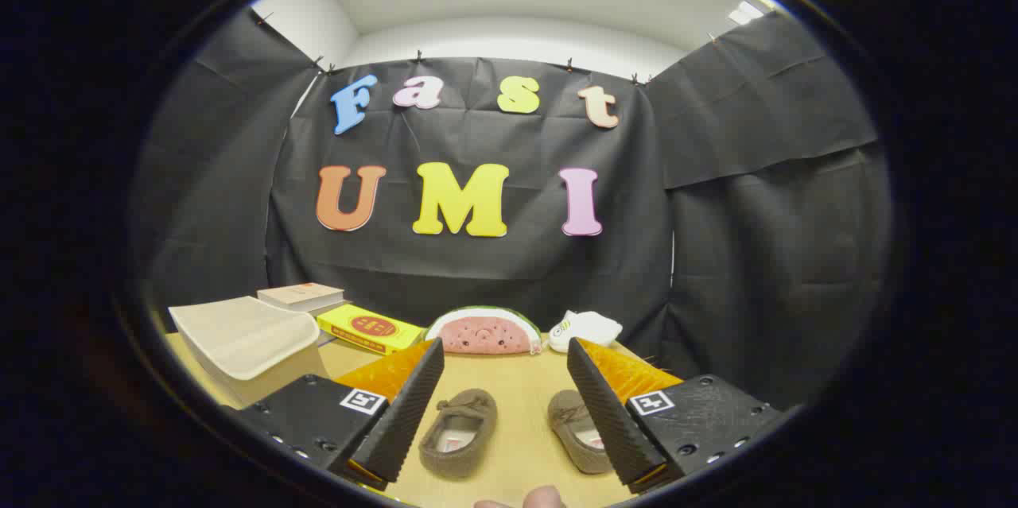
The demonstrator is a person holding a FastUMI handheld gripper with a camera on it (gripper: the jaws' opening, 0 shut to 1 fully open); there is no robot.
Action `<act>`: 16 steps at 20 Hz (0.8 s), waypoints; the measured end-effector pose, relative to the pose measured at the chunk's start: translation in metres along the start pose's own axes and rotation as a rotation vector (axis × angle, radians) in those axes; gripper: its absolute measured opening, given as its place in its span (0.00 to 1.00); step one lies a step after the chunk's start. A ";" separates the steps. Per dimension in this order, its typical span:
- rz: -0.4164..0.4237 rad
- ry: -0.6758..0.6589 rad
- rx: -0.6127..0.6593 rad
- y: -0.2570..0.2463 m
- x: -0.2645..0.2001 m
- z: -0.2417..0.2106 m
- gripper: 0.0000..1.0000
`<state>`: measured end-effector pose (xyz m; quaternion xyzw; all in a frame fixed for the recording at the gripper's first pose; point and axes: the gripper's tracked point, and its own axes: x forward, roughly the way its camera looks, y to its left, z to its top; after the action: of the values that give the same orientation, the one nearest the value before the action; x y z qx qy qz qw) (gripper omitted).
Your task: Open the storage box then place both shoes into the box .Put the left shoe in first, then the right shoe, with the right side of both shoes facing outward in a uniform manner.
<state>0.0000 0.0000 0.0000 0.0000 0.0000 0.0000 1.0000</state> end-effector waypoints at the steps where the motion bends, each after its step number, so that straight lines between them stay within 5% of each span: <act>1: 0.000 -0.002 0.003 0.000 -0.001 0.001 0.95; 16: 0.020 -0.019 0.023 0.007 -0.008 0.007 0.95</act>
<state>-0.0080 0.0074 0.0065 0.0116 -0.0095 0.0102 0.9998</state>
